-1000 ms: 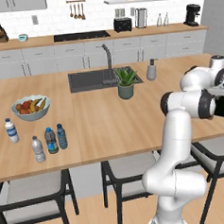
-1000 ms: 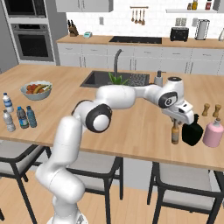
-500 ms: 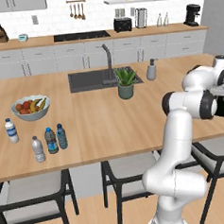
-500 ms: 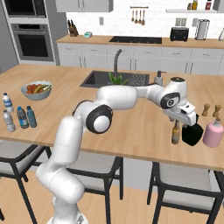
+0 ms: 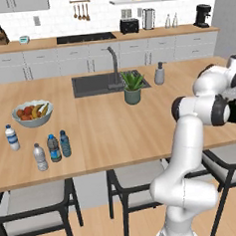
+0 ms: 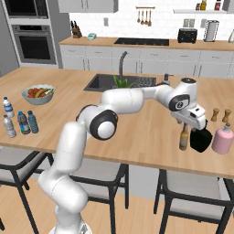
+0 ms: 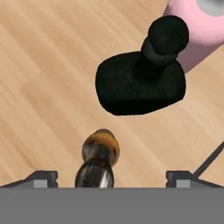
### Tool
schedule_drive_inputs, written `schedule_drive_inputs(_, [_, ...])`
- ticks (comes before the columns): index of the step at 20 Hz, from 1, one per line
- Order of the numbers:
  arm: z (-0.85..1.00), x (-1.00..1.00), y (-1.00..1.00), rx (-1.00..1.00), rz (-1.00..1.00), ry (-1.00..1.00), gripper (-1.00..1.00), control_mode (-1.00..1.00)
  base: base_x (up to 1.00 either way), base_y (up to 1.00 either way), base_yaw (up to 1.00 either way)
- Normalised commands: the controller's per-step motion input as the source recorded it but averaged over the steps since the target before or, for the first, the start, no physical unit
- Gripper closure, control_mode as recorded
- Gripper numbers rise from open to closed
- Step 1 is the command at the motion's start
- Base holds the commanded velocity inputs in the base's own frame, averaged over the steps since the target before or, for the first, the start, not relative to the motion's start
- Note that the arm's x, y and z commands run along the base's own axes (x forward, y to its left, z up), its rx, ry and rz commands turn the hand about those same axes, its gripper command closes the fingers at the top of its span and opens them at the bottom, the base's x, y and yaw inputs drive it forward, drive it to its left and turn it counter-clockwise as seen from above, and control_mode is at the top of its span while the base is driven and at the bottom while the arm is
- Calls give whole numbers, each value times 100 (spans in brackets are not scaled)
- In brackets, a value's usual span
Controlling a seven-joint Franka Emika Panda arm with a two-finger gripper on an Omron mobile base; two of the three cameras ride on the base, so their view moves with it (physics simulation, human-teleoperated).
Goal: Move the plastic bottles in the middle to the plastics group, and the glass bottles in the middle to the glass group.
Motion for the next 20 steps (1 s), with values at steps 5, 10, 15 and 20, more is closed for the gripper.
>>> schedule_drive_inputs(5, [11, -14, 6, 0, 0, -12, -100, -100, 0, 0, 0])
schedule_drive_inputs(10, [13, -30, 21, 0, 0, -16, -100, -100, 0, 0, 0])
schedule_drive_inputs(15, [2, -53, 36, -1, 0, -7, -100, -100, 0, 0, 0])
schedule_drive_inputs(20, [0, -73, 70, -6, 0, 0, -100, -100, 0, 0, 0])
